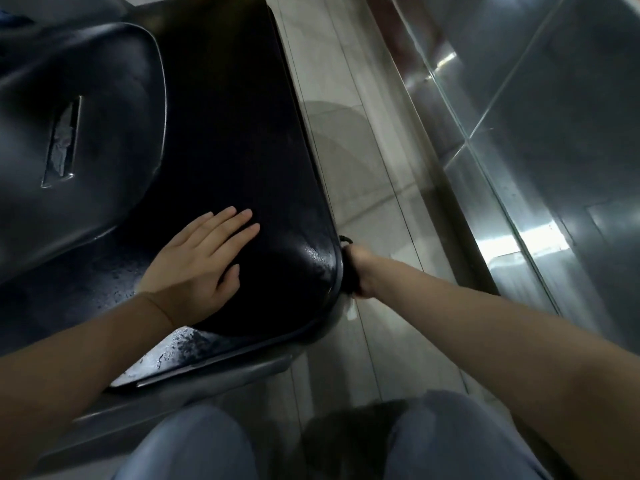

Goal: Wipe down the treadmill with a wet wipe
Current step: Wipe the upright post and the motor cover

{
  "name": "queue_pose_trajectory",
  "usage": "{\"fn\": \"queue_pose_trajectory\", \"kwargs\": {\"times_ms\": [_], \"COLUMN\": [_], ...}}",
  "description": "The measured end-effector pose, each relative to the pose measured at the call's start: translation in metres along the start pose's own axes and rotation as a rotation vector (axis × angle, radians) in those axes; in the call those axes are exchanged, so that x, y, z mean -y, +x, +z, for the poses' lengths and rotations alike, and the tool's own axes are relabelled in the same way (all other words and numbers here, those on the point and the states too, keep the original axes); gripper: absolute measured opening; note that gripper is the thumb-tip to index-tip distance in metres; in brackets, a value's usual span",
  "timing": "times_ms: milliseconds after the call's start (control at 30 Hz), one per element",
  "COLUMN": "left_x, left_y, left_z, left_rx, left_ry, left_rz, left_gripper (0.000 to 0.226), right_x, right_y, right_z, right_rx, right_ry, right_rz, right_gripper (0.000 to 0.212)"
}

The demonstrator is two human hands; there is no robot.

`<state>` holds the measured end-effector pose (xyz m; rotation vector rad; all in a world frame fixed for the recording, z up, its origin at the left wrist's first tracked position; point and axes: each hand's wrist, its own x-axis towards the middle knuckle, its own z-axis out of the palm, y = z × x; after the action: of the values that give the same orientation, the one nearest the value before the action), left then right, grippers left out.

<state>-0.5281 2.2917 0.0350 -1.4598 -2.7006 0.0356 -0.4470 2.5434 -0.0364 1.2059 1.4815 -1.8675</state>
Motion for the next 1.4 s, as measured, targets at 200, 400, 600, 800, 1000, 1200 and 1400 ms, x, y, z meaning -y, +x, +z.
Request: {"fn": "queue_pose_trajectory", "kwargs": {"times_ms": [200, 400, 600, 800, 1000, 1200, 1400], "left_x": [0.000, 0.002, 0.006, 0.006, 0.013, 0.011, 0.012], "left_y": [-0.002, -0.003, -0.004, -0.005, -0.004, -0.007, -0.006], "left_z": [0.000, 0.003, 0.004, 0.006, 0.010, 0.011, 0.010], "left_rx": [-0.038, -0.035, -0.081, -0.103, -0.121, -0.149, -0.144], "left_ry": [-0.017, 0.013, -0.018, -0.040, -0.067, -0.082, -0.111], "left_rz": [0.006, 0.008, 0.036, 0.050, 0.107, 0.093, 0.087], "left_gripper": [0.057, 0.058, 0.057, 0.055, 0.056, 0.056, 0.057], "right_x": [0.007, -0.033, -0.045, -0.059, -0.058, -0.080, -0.066], "right_y": [-0.047, -0.064, -0.067, -0.086, -0.114, -0.105, -0.129], "right_z": [0.021, 0.079, 0.084, 0.101, 0.140, 0.201, 0.228], "right_rx": [-0.091, -0.387, -0.404, -0.401, -0.442, -0.357, -0.302], "right_ry": [0.143, 0.211, 0.712, 0.878, 0.807, 1.165, 1.048], "right_rz": [-0.013, -0.250, 0.071, 0.058, -0.055, 0.299, 0.154], "right_gripper": [0.040, 0.037, 0.036, 0.035, 0.031, 0.042, 0.036]}}
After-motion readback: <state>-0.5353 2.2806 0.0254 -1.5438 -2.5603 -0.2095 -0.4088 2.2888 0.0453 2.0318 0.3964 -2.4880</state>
